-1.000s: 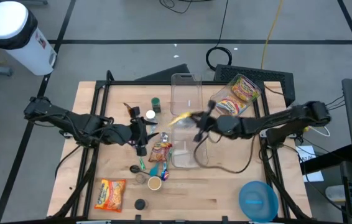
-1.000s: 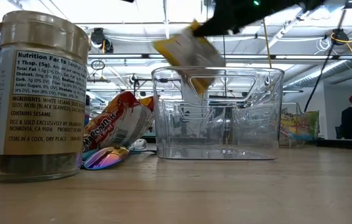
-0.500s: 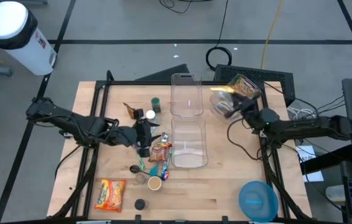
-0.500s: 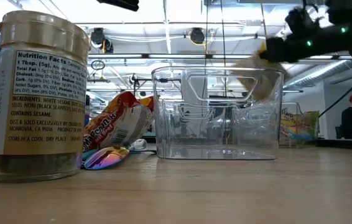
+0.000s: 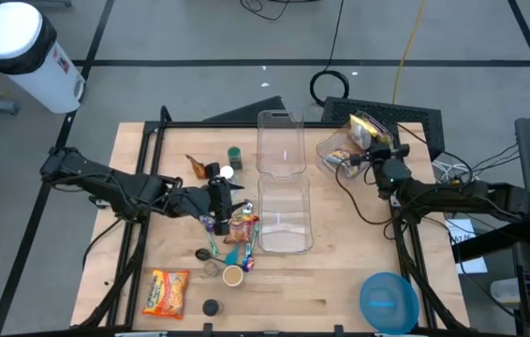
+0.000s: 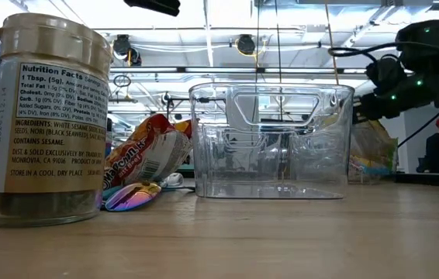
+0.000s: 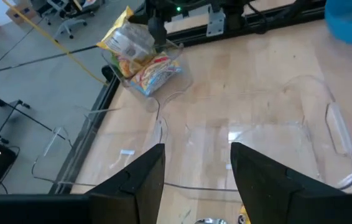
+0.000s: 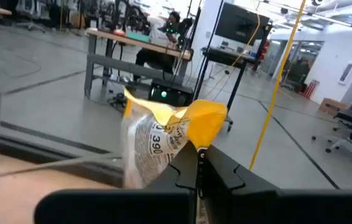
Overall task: Pick & Place Food Item
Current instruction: Put the yellow noodle pack into the top right transparent bin
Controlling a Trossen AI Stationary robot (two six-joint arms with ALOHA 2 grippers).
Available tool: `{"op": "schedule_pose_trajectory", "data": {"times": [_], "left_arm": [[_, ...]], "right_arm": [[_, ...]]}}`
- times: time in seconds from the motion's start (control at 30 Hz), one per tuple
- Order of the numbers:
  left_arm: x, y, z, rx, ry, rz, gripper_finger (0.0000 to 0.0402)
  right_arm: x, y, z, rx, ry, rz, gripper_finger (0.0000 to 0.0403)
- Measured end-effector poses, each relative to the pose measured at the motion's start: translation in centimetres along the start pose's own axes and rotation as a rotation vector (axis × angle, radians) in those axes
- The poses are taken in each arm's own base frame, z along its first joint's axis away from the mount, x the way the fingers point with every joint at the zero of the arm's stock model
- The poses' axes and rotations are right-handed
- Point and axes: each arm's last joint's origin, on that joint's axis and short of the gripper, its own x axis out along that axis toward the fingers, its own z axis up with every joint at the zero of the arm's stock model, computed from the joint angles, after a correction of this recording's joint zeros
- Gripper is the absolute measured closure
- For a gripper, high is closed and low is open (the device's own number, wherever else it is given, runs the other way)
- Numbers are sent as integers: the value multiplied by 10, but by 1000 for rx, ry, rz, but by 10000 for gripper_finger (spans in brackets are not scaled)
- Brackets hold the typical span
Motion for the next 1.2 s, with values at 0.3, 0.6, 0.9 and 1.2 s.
{"op": "schedule_pose_trajectory", "data": {"times": [0.3,0.6,0.9,1.2], "left_arm": [[1,1,0,-8,1,4,210],[0,1,0,-17,3,4,210],[1,1,0,-17,3,4,210],[0,1,0,-20,3,4,210]], "right_arm": [[6,3,-16,-30,88,-20,403],[8,2,-22,-52,128,-32,396],[5,2,-35,-84,213,-32,368],[6,2,-29,-36,175,-2,329]]}}
